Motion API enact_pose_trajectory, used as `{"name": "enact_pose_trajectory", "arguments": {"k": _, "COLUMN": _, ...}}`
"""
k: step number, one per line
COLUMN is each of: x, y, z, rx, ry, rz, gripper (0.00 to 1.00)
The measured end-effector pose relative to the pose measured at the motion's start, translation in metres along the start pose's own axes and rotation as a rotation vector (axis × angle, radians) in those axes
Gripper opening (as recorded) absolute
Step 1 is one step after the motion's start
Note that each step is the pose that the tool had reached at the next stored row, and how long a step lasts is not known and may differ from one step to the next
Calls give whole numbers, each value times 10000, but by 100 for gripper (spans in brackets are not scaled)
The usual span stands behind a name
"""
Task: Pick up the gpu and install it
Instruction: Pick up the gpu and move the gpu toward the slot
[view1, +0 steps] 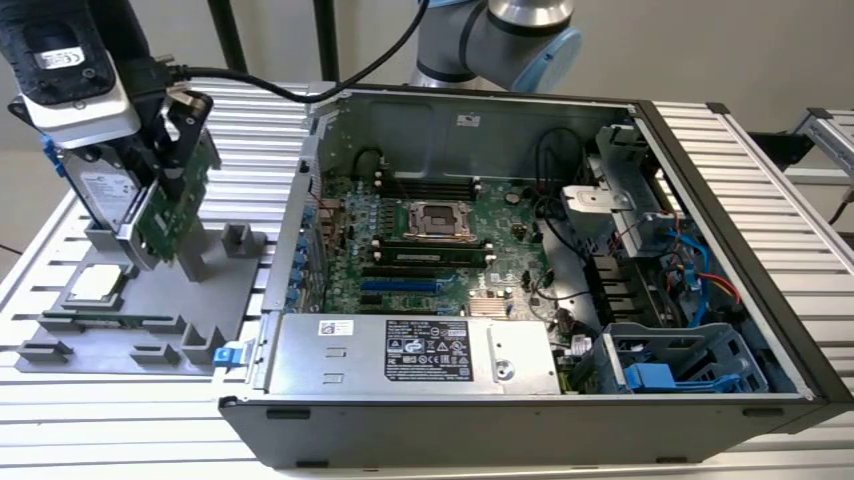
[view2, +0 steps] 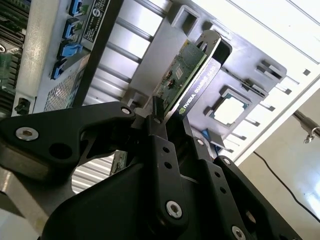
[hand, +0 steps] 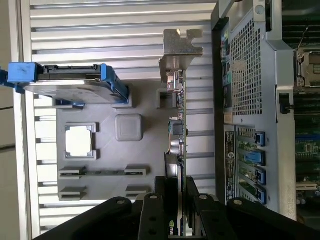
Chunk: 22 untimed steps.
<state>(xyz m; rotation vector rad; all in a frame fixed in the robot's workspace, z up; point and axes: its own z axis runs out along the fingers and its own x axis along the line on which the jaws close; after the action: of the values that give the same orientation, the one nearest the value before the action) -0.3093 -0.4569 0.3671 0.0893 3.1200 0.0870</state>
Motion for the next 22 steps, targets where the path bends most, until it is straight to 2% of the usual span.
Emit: {"name": "enact_pose_trajectory", "arguments": {"k": 22, "x": -3, "y": 9, "z": -167, "rx": -2, "ry": -1, "rz": 0, "gripper": 0}}
